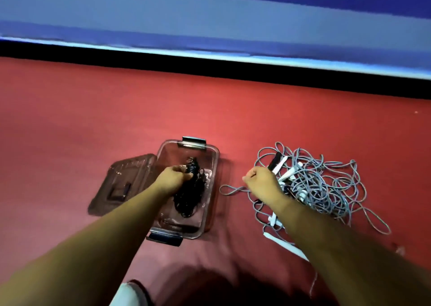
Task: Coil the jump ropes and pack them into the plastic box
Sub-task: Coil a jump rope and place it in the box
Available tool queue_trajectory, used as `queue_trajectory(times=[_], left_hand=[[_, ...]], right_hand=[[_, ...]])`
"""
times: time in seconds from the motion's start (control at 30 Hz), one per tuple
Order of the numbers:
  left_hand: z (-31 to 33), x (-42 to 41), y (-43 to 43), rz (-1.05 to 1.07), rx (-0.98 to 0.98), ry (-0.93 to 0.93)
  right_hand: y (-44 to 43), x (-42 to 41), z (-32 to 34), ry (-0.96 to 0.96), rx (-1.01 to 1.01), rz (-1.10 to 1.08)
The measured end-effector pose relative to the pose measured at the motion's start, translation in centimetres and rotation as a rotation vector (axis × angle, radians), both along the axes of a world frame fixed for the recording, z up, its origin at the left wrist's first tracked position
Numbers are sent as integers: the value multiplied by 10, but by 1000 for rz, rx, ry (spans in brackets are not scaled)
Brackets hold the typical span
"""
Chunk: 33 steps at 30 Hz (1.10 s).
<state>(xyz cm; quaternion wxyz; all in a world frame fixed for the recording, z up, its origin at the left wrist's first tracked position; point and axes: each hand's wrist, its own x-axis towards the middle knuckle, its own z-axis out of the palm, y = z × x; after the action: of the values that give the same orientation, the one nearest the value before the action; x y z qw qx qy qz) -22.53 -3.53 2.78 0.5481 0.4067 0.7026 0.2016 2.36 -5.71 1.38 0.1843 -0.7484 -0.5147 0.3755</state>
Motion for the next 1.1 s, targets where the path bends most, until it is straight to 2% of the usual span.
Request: queue_trajectory(times=[0.1,0.2,0.3,0.43,0.53,0.6,0.67,0.77,0.97,1.1], left_hand=[[-37,-1,11,15,3,143],[-66,-1,13,-58,8,271],[-89,-4,14,-80,0,266],[-90,-4,17,-135,67,339],[-71,-2,17,-116,200,458],[-52,3,18,-77,283,498],[-23,13,18,-62,351,470],[21,35,17,-120,399,337],[99,96,-6,-516,289,-125],[174,143,-47,-802,377,-323]], right_hand=[[5,1,-39,-189,-16,211],[11,-6,-74,-240,-42,372],[8,-6,-101,-384,-80,505],[-2,0,-114,-646,-31,585],[-9,1,-108,-656,-30,617],[-8,3,-90,-490,23,479],[-3,7,-56,-178,48,265],[2,15,17,275,58,63],[-7,18,160,896,130,-323],[-39,20,268,1231,195,-416]])
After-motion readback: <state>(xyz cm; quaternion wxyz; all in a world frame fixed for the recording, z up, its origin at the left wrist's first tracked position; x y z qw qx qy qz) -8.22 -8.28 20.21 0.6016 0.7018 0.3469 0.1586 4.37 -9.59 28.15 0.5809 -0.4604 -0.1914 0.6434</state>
